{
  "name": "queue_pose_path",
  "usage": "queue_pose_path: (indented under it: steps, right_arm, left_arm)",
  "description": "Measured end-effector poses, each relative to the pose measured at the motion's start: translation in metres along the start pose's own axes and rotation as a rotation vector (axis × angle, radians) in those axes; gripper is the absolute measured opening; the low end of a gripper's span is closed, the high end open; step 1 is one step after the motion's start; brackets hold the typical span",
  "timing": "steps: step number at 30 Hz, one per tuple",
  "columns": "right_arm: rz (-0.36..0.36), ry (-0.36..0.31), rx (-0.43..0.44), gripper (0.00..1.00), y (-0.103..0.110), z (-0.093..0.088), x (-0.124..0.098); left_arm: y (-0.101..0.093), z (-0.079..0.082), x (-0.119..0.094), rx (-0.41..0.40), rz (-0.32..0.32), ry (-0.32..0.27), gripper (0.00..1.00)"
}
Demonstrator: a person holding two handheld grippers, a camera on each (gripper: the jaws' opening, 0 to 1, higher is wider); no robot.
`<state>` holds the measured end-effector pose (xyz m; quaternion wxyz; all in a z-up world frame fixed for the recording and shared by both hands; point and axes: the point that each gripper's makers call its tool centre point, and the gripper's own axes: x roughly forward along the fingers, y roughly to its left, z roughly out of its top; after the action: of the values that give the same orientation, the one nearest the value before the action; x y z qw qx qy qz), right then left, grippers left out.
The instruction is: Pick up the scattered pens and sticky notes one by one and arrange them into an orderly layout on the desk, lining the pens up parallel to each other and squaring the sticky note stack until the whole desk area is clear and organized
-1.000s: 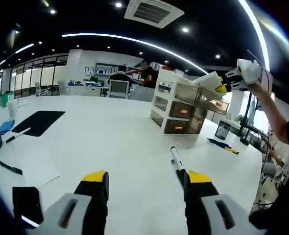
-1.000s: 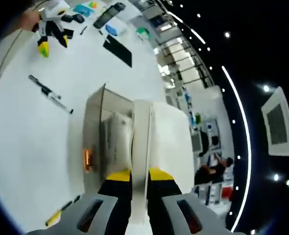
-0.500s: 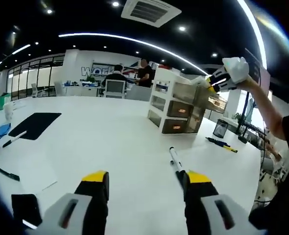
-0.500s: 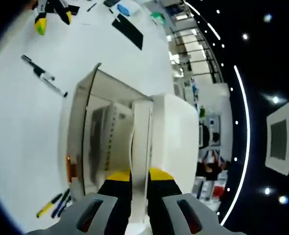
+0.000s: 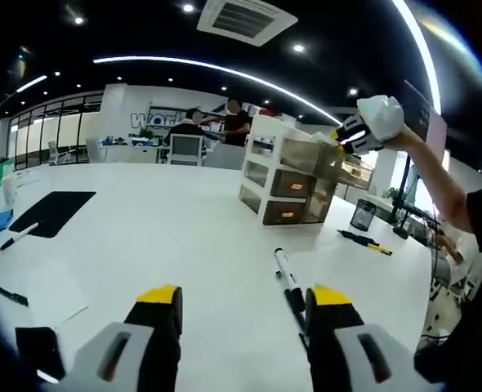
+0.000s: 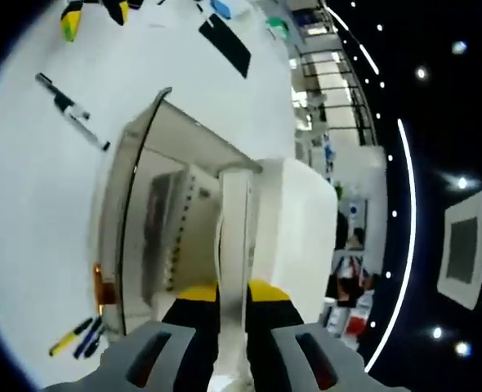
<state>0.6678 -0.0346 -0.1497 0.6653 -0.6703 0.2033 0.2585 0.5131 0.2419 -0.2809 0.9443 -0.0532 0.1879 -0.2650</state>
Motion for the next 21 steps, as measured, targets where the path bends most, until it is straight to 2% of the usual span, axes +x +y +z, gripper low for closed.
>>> queue_pose_path:
  steps: [3,9,12,15,17,20,21]
  right_arm:
    - [0.024,-0.030,0.022,0.11,0.000,0.002,0.001]
    - [0.200,-0.148,0.130,0.24,0.023,0.014,0.006]
    - [0.224,-0.172,0.155,0.27,0.020,0.014,0.000]
    - [0.285,-0.249,0.235,0.28,0.017,0.022,-0.012]
    - [0.316,-0.260,0.271,0.27,0.014,0.018,-0.017]
    - [0.284,-0.265,0.311,0.23,-0.002,0.009,-0.021]
    - [0.319,-0.303,0.388,0.24,-0.004,0.010,-0.025]
  left_arm:
    - [0.000,-0.004,-0.003,-0.006,0.001,0.011,0.61]
    - [-0.004,0.000,-0.009,-0.002,-0.002,-0.001,0.61]
    - [-0.005,0.002,-0.013,0.002,-0.003,-0.008,0.61]
    - [-0.007,0.002,-0.016,0.001,-0.007,-0.012,0.60]
    - [-0.010,0.001,-0.016,-0.006,-0.019,-0.012,0.60]
    - [-0.016,-0.002,-0.016,-0.008,-0.033,-0.007,0.60]
    - [-0.017,-0.002,-0.016,-0.011,-0.036,-0.007,0.60]
